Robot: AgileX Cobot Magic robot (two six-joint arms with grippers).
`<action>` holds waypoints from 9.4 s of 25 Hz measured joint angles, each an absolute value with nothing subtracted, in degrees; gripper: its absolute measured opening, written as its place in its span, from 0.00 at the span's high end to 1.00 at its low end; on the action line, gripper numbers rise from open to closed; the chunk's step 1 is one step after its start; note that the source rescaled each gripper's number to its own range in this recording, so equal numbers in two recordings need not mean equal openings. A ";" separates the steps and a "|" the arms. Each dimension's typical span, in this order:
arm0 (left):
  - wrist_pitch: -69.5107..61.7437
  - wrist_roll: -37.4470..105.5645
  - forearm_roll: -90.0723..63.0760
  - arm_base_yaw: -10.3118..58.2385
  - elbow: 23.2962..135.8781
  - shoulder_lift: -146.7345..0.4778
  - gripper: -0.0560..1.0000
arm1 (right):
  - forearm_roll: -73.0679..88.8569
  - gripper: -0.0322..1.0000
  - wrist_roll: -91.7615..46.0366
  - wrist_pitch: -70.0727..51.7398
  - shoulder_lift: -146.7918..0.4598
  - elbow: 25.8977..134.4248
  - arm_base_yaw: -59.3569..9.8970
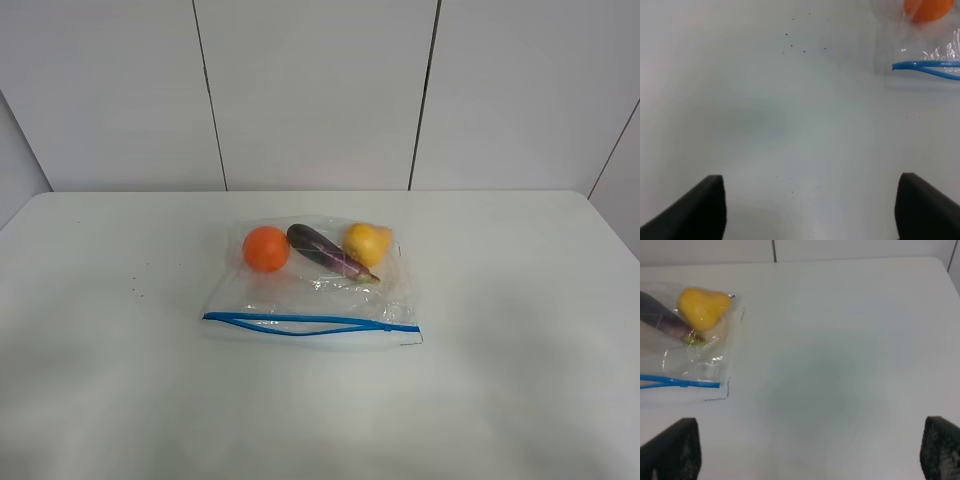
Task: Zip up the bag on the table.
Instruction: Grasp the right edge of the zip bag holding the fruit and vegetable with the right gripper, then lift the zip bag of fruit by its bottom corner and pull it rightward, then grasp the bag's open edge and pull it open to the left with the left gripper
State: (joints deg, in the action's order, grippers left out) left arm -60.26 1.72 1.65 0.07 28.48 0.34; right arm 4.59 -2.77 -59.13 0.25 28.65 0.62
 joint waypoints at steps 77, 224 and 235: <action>-60.26 1.72 1.65 0.07 28.48 0.34 0.00 | 64.99 0.03 -55.53 -57.54 -123.53 68.06 0.62; -16.62 93.16 -25.77 17.14 53.67 -74.54 0.09 | 84.21 0.97 -48.13 -69.14 -122.19 68.07 -2.72; 3.57 87.60 -26.13 36.66 53.67 -90.23 0.11 | 84.33 0.97 -46.21 -69.14 -122.19 68.07 -2.72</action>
State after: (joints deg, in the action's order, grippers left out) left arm 3.57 87.60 -26.13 36.66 53.67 -90.23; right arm 84.33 -46.21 -69.14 -122.19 68.07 -2.72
